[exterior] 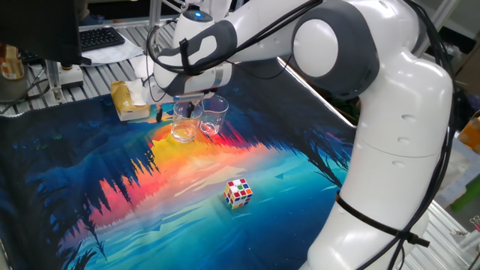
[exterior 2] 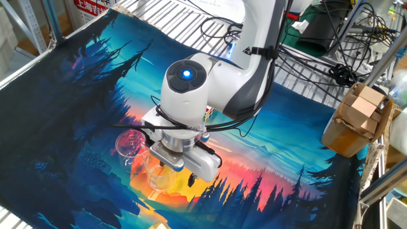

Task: Pour the water from one cup into another empty cup

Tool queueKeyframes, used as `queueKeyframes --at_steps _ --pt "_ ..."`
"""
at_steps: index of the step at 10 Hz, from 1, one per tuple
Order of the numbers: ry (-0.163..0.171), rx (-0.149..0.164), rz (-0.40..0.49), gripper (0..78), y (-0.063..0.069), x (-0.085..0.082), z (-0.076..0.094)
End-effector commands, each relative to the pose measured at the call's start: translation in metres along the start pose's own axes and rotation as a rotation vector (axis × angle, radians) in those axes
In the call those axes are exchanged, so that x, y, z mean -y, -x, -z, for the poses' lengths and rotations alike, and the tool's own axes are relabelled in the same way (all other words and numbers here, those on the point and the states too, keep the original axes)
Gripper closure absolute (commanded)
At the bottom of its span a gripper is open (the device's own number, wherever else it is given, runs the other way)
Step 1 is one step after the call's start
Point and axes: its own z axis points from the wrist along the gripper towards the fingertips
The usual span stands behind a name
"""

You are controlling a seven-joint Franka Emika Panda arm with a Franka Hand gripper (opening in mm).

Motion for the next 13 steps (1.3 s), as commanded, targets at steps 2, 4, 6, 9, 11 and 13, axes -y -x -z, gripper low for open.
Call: queueKeyframes --at_steps 2,4,6,9,11,13 --pt "0.0 0.006 0.001 0.1 -0.0007 -0.0026 -0.0025" --pt "-0.001 0.006 0.001 76.3 -0.0009 -0.0032 -0.0023" --pt "-0.001 0.006 0.001 76.3 -0.0009 -0.0032 -0.0023" --pt "-0.001 0.006 0.001 76.3 -0.0009 -0.0032 -0.0023" --pt "-0.001 0.006 0.001 76.3 -0.0009 -0.0032 -0.0023" --pt "-0.001 0.006 0.001 76.3 -0.0009 -0.0032 -0.0023"
